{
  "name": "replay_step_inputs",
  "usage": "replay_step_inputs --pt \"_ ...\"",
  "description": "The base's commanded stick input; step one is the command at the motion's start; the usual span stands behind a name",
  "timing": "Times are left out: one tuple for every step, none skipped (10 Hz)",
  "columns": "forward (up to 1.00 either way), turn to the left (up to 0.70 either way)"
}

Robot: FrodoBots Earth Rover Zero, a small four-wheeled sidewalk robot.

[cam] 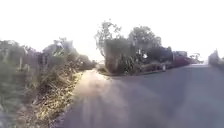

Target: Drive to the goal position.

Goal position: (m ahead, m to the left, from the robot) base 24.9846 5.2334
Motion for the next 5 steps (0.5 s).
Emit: replay_step_inputs --pt "1.0 0.0" --pt "1.0 0.0" --pt "1.0 0.0" --pt "1.0 0.0" --pt "1.0 0.0"
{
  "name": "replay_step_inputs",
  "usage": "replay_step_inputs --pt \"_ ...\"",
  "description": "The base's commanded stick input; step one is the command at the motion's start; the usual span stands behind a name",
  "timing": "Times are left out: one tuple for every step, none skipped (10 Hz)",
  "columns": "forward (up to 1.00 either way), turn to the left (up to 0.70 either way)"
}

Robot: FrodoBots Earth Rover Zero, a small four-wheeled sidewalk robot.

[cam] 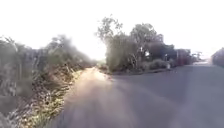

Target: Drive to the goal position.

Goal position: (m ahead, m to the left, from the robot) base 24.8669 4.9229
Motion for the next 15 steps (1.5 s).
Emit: replay_step_inputs --pt "1.0 0.0" --pt "1.0 0.0" --pt "1.0 0.11" --pt "1.0 0.11" --pt "1.0 0.4" --pt "1.0 0.4" --pt "1.0 0.4" --pt "1.0 0.0" --pt "1.0 0.0" --pt "1.0 0.0" --pt "1.0 0.0" --pt "1.0 0.0" --pt "1.0 0.0" --pt "1.0 0.0" --pt "1.0 0.0"
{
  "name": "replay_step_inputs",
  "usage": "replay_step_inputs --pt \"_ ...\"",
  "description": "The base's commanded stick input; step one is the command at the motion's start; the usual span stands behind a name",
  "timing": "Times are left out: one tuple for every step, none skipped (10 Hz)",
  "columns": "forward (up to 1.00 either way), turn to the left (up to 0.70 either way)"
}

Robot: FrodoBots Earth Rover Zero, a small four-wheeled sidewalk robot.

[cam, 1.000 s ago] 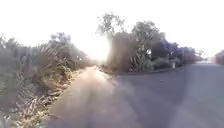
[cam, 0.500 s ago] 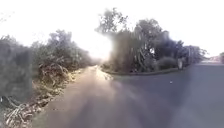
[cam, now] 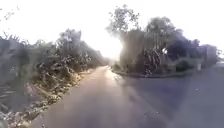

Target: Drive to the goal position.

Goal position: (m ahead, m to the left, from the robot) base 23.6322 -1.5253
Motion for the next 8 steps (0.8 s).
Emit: replay_step_inputs --pt "1.0 0.0" --pt "1.0 0.0" --pt "1.0 0.0" --pt "1.0 0.0" --pt "1.0 0.0" --pt "1.0 0.0" --pt "1.0 0.0" --pt "1.0 0.0"
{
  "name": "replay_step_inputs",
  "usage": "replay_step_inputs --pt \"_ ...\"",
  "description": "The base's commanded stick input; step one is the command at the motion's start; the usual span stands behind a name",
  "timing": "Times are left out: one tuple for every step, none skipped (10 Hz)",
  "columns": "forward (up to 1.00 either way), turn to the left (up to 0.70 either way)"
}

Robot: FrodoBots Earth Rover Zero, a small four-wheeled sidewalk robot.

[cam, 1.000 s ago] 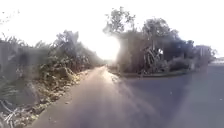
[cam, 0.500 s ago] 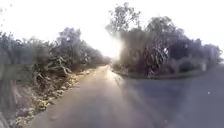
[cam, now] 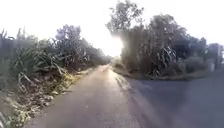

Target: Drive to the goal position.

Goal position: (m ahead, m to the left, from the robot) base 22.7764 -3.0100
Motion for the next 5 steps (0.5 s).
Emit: replay_step_inputs --pt "1.0 0.0" --pt "1.0 0.0" --pt "1.0 0.0" --pt "1.0 0.0" --pt "1.0 0.0"
